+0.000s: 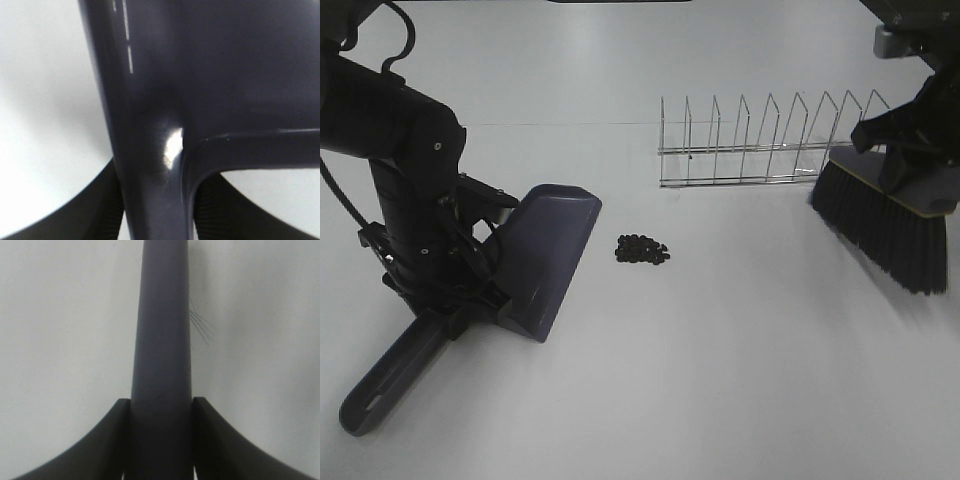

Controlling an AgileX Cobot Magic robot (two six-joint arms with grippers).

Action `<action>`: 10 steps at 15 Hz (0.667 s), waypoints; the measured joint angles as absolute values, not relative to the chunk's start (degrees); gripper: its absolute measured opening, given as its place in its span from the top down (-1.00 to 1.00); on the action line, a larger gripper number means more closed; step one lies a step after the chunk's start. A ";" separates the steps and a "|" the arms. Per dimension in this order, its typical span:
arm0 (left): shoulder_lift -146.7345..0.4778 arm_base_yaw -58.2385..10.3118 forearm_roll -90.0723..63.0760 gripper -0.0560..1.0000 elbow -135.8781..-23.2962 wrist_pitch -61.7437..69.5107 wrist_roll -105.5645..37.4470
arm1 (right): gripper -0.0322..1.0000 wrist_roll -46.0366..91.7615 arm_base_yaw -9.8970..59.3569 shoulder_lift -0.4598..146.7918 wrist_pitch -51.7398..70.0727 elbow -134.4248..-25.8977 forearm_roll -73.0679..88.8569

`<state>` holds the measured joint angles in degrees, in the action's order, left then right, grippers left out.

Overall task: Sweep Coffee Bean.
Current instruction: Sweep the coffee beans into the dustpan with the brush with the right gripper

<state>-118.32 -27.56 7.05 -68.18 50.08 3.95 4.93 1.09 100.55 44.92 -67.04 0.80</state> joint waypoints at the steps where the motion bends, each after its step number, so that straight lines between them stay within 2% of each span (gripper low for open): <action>1: -118.32 -27.62 7.16 0.20 -68.18 50.02 4.58 | 0.34 3.55 4.87 100.55 40.22 -63.31 -0.52; 5: -119.06 -27.96 7.45 0.20 -69.39 50.94 4.93 | 0.34 -4.47 17.30 103.53 34.03 -63.03 -9.34; 10: -126.57 -29.85 7.85 0.20 -81.02 63.31 3.15 | 0.34 -9.74 25.04 109.55 36.38 -66.92 -16.73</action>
<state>-126.57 -29.85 7.85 -81.02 63.31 3.15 -9.74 25.04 109.55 36.38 -66.92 -16.73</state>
